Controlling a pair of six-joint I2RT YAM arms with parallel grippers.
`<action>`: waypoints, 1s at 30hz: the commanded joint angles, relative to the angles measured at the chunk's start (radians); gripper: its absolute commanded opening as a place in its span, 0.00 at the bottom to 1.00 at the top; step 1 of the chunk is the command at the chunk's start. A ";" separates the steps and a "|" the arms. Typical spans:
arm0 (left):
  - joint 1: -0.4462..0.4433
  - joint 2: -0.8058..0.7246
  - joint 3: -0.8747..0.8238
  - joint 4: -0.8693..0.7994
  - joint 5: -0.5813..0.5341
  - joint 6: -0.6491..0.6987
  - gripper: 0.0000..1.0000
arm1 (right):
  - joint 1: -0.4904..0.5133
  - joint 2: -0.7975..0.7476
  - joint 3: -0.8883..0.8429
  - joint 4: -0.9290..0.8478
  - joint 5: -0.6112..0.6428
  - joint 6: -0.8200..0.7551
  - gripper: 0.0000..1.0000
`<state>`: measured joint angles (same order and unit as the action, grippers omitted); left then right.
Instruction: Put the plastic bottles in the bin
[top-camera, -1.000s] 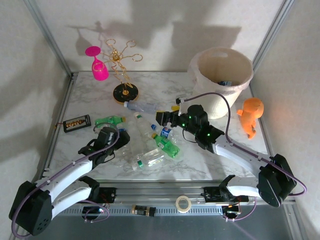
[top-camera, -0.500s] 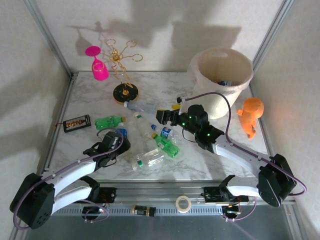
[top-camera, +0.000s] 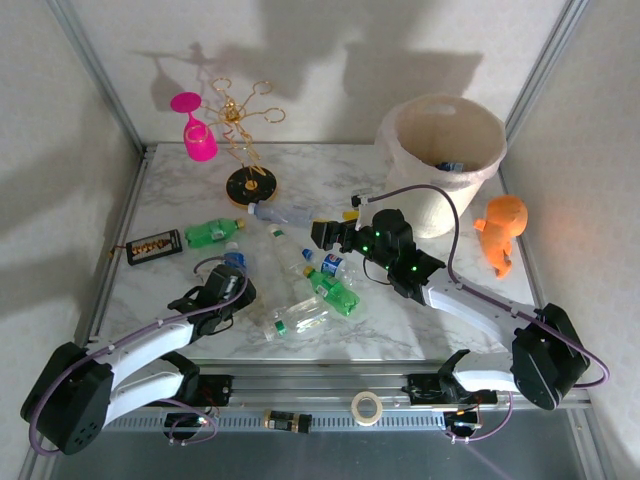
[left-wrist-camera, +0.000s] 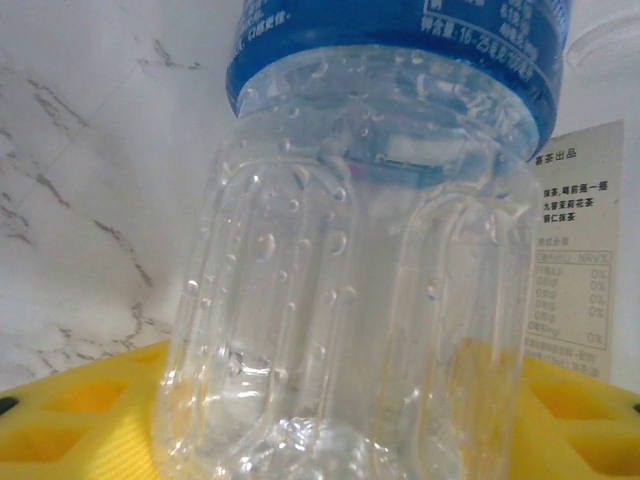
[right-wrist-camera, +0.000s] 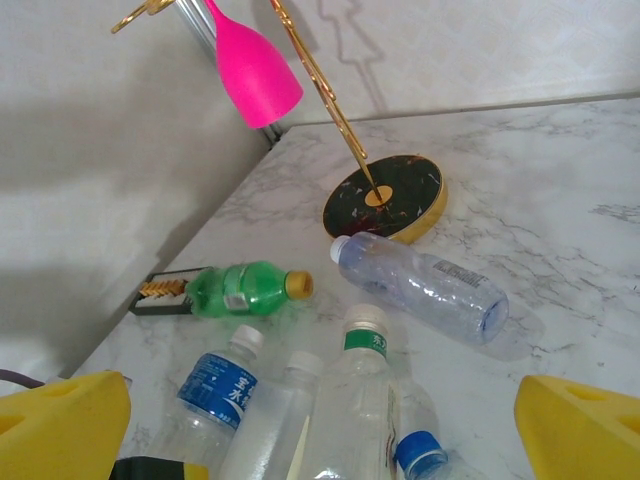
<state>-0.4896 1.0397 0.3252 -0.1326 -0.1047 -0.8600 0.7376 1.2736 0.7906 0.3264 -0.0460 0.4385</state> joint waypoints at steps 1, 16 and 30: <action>-0.007 -0.029 -0.014 0.012 -0.027 0.007 0.56 | 0.005 0.005 0.024 0.020 0.013 0.011 0.99; -0.009 -0.280 -0.014 0.028 0.004 -0.037 0.49 | 0.005 0.000 0.033 0.013 0.015 0.008 0.99; -0.058 -0.291 0.016 0.425 0.134 0.075 0.46 | 0.007 0.084 0.074 0.185 -0.309 0.096 0.99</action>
<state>-0.5220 0.7292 0.3130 0.1390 -0.0162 -0.8330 0.7376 1.3296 0.8303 0.4160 -0.2348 0.4889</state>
